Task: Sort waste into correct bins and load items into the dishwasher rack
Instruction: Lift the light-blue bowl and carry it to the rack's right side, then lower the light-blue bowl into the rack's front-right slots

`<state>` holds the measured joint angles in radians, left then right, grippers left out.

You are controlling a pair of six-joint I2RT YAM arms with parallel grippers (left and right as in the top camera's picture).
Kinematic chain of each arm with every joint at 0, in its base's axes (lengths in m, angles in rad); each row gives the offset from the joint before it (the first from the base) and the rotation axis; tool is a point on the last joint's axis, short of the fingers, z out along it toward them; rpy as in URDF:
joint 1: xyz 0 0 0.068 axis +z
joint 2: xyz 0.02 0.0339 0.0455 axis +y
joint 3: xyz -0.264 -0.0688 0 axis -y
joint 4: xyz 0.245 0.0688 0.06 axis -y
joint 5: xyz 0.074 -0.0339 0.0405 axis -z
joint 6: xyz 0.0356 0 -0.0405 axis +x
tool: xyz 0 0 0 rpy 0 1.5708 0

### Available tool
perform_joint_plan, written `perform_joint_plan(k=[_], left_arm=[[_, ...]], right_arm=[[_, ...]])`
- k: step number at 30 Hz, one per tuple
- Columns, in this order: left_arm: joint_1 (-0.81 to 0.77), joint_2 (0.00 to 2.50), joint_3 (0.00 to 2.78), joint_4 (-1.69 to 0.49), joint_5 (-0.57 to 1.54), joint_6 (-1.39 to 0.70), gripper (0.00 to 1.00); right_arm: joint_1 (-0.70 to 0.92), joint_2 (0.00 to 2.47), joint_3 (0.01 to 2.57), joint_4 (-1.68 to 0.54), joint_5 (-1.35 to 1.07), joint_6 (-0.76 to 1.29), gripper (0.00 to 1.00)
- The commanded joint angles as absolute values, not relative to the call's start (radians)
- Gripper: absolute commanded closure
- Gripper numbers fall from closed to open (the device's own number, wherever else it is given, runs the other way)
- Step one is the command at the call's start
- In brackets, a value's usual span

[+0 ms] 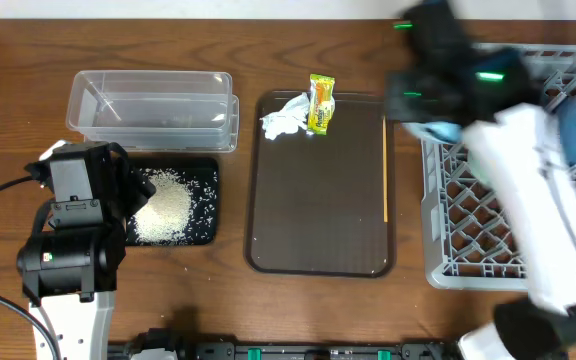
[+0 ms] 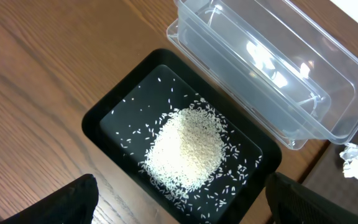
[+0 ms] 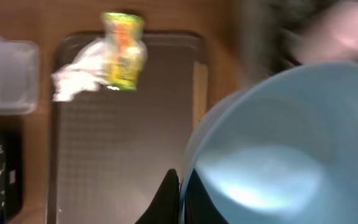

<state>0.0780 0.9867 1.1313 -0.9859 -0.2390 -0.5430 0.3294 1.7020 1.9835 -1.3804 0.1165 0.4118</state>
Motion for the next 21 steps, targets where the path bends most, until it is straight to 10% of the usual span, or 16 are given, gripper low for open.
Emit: perform_joint_plan(k=[1,21], left_arm=[[0.083,0.987,1.143,-0.987,-0.244,-0.537,0.12],[0.083,0.988,1.143,-0.987,-0.244,-0.537,0.12]], right_arm=[[0.201,1.662,1.98,-1.462,0.108,0.478,0.99],[-0.626,1.533,1.553,-1.414,-0.904,-0.156,0.99]])
